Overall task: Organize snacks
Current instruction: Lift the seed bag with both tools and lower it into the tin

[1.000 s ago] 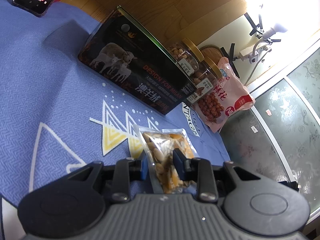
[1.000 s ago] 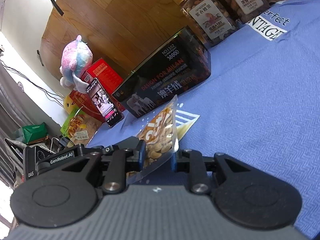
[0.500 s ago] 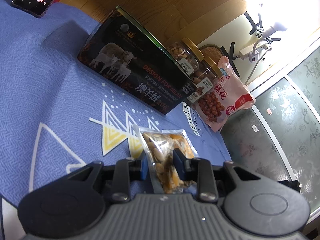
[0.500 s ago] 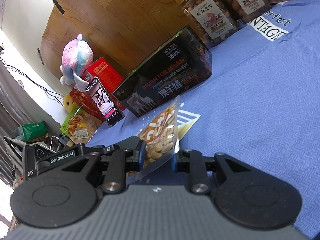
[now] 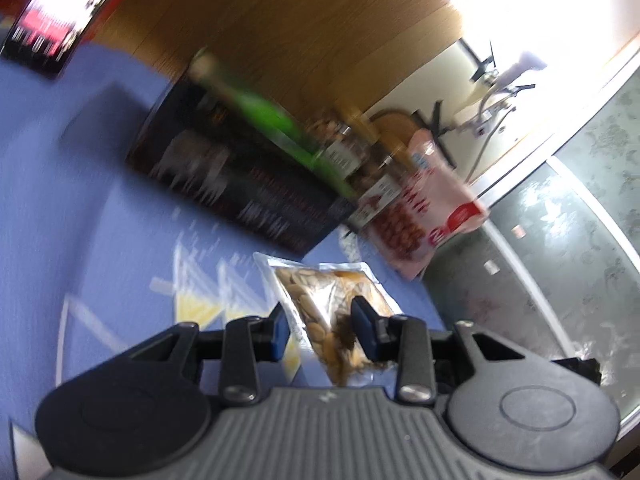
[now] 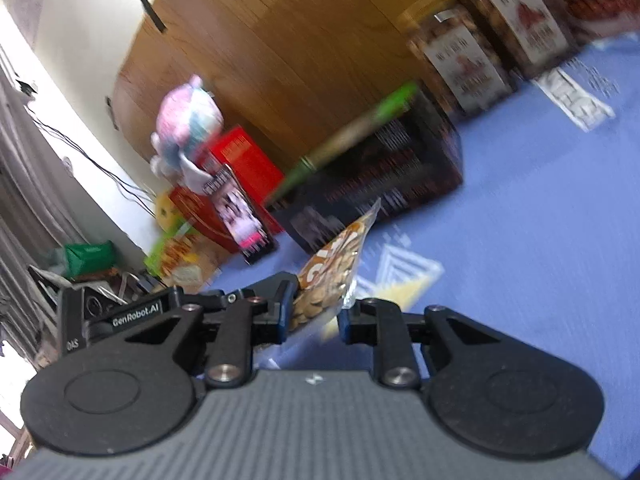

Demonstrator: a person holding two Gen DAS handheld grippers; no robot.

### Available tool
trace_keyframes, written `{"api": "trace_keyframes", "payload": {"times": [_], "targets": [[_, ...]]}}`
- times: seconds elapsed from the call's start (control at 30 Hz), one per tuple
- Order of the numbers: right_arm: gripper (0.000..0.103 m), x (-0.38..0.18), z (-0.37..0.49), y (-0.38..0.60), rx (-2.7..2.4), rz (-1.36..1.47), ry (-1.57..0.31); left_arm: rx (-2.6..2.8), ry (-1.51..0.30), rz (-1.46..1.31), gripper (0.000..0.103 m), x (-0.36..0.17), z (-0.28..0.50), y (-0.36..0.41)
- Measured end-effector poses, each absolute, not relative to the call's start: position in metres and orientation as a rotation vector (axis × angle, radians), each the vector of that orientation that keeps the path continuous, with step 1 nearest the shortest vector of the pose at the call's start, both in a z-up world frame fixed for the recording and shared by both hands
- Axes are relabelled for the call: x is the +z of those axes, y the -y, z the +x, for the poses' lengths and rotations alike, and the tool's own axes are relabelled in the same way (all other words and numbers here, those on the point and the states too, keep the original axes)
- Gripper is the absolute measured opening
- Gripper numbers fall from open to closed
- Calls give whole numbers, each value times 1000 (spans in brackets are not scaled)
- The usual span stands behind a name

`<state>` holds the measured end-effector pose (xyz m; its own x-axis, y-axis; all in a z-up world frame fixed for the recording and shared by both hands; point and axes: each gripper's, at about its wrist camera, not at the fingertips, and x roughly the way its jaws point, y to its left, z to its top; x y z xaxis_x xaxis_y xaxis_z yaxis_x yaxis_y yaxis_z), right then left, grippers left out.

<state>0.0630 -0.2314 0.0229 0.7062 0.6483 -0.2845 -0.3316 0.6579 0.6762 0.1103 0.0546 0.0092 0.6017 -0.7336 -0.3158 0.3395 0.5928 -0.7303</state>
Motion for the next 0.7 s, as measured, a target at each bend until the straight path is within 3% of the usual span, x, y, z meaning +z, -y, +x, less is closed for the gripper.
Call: {"api": "trace_keyframes", "payload": {"times": [0.3, 0.4, 0.5, 0.7], "targets": [[26, 77, 156, 212, 580, 560, -444, -623, -535, -525, 35, 89, 193, -54], [33, 74, 191, 196, 530, 463, -464, -531, -561, -472, 43, 86, 229, -52], [43, 61, 209, 184, 405, 322, -492, -427, -591, -411, 44, 75, 248, -51], [44, 53, 181, 204, 322, 332, -428, -406, -531, -402, 44, 80, 226, -61]]}}
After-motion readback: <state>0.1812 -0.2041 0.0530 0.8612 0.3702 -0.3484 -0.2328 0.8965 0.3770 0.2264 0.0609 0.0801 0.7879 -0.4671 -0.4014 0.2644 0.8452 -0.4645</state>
